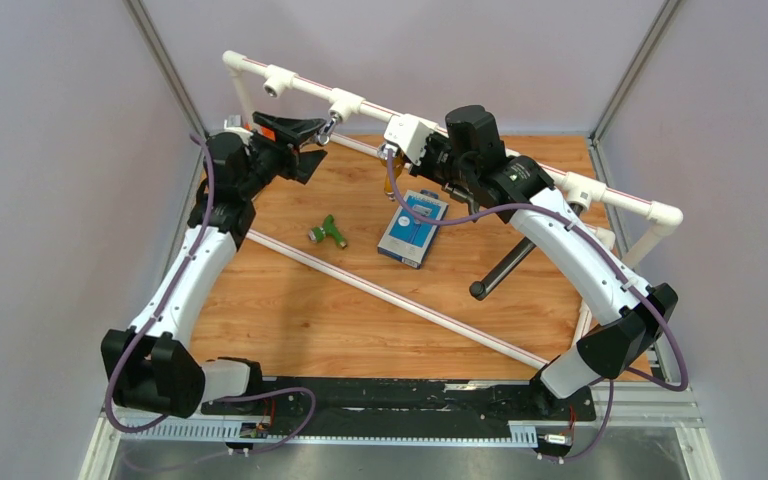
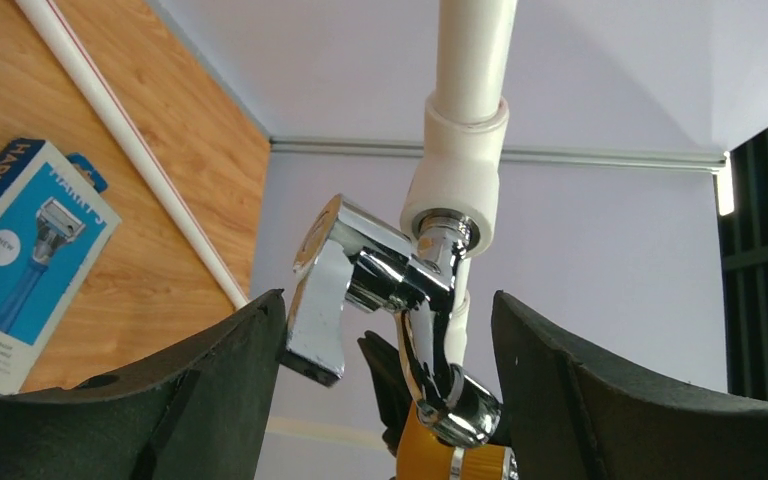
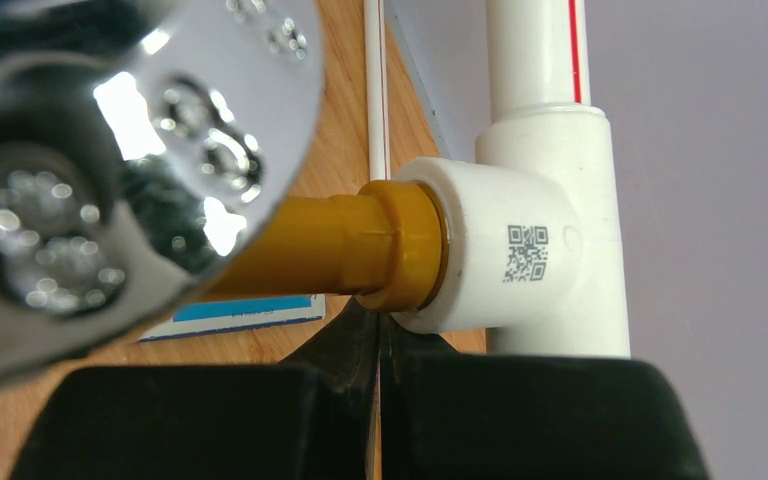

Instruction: Install the water faucets

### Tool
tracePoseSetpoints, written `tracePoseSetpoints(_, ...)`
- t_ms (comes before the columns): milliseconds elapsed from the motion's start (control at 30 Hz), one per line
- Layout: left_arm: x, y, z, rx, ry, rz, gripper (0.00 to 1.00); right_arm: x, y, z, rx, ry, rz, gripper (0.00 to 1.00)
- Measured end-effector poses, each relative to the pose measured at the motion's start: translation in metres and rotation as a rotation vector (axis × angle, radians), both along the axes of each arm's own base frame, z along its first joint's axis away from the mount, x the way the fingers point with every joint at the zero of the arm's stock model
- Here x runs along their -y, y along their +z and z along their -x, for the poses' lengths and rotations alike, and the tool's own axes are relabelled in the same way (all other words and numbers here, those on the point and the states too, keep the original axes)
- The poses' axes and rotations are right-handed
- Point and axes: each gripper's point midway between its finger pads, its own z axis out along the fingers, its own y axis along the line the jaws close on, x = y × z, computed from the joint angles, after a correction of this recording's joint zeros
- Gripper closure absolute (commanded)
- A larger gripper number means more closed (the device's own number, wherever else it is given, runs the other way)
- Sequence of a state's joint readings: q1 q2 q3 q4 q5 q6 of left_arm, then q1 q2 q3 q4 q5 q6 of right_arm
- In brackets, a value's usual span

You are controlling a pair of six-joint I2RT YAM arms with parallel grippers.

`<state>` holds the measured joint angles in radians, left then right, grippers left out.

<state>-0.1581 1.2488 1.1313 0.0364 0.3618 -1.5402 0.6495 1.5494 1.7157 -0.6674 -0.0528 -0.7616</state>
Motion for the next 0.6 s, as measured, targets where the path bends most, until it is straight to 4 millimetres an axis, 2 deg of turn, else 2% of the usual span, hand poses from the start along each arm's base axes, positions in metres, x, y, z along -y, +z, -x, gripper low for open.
tracePoseSetpoints(133, 0.012, -0.008, -0.008, -0.03, -0.024, 0.031, 0.25, 0.0, 0.0, 0.0, 0.0, -0.001, 0.0, 1.0)
tracePoseSetpoints(267, 0.017, -0.006, -0.012, -0.023, -0.028, 0.06, 0.34, 0.0, 0.0, 0.0, 0.0, -0.001, 0.001, 1.0)
tracePoseSetpoints(400, 0.018, -0.001, -0.013, -0.018, -0.027, 0.08, 0.51, 0.0, 0.0, 0.0, 0.0, -0.002, 0.002, 1.0)
tracePoseSetpoints(467, 0.017, 0.0, -0.013, -0.017, -0.023, 0.085, 0.62, 0.0, 0.0, 0.0, 0.002, -0.002, 0.002, 1.0)
tracePoseSetpoints(533, 0.017, 0.002, -0.013, -0.012, -0.023, 0.092, 0.78, 0.001, 0.0, -0.001, 0.003, -0.002, 0.004, 1.0)
tracePoseSetpoints(567, 0.018, 0.005, -0.012, -0.002, -0.023, 0.094, 0.79, 0.0, 0.0, -0.001, 0.003, -0.003, 0.003, 1.0)
tracePoseSetpoints(600, 0.019, 0.009, -0.011, 0.019, -0.025, 0.089, 0.87, 0.001, -0.001, -0.001, 0.002, -0.002, 0.005, 1.0)
